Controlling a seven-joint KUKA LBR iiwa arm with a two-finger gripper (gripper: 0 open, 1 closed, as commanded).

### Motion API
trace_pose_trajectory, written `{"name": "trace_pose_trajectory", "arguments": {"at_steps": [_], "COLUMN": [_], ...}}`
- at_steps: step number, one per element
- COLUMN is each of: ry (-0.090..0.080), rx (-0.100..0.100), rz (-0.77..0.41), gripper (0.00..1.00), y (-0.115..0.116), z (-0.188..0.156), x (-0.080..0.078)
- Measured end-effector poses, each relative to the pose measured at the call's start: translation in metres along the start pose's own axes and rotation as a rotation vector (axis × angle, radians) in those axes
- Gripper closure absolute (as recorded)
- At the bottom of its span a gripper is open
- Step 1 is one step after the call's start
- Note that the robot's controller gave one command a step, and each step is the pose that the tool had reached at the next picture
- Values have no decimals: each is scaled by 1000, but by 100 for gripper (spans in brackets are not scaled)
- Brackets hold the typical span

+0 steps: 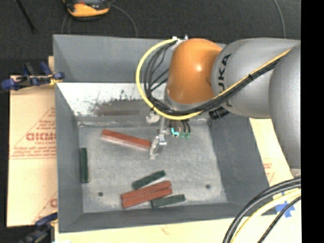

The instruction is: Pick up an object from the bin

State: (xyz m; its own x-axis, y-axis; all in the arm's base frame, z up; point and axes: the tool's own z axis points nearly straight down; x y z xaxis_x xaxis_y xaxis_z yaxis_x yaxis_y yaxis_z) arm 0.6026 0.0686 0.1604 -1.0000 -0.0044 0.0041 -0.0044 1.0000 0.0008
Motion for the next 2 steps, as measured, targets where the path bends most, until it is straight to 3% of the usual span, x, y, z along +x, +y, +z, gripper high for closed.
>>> {"name": "trace_pose_trajectory", "arguments": {"at_steps": [1,2], "ry": [-8,-8], "rx": [-1,-1], "rz": [3,4], "gripper": [100,0], "y": [0,0], "z": [-5,-5], "x": [-2,-2]}}
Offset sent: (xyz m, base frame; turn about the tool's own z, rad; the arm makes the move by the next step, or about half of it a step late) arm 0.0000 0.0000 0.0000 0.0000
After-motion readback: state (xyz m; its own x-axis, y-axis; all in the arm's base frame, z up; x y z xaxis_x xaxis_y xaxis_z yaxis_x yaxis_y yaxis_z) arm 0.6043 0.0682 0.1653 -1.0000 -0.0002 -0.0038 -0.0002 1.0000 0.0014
